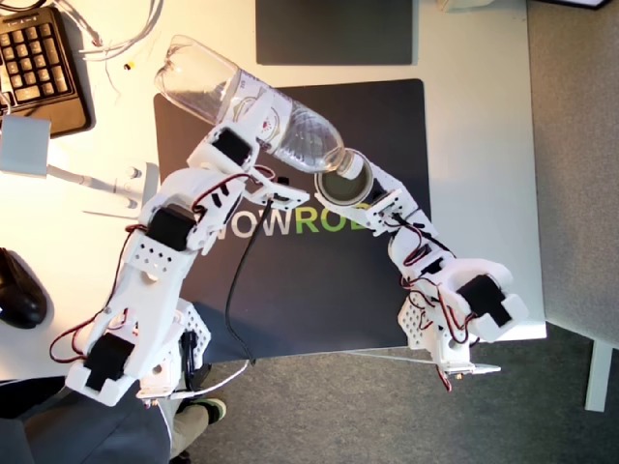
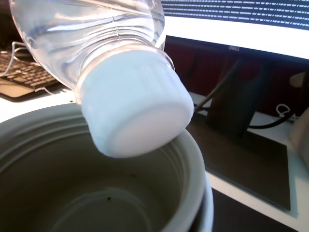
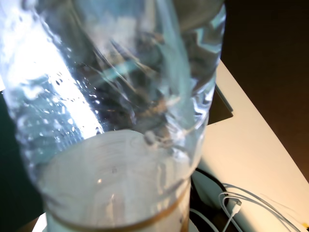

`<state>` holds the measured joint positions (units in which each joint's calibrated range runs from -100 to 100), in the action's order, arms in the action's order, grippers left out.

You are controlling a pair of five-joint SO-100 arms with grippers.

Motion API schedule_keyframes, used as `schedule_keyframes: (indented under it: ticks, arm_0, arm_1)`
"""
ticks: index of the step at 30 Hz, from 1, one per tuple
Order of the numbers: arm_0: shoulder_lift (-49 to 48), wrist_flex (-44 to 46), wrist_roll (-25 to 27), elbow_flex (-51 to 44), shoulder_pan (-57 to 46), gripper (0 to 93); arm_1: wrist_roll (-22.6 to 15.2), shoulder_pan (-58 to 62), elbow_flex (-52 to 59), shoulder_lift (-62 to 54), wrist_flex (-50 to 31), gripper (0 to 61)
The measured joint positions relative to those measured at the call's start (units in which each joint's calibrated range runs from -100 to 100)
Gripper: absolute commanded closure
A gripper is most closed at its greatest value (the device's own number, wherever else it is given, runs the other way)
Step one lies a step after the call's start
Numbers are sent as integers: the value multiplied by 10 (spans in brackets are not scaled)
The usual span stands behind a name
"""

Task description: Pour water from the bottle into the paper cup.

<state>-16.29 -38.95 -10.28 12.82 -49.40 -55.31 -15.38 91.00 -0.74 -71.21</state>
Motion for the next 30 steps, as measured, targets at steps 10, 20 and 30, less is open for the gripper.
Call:
schedule_keyframes:
  ticks: [10,20,30]
  arm_0:
    - [0,0,0,0,1,927]
    - [0,0,0,0,1,927]
    - [0,0,0,0,1,927]
  arm_1:
    - [0,21,-43,-3,54,612]
    - [1,25,-50,-3,54,612]
    - [1,25,-50,-3,54,612]
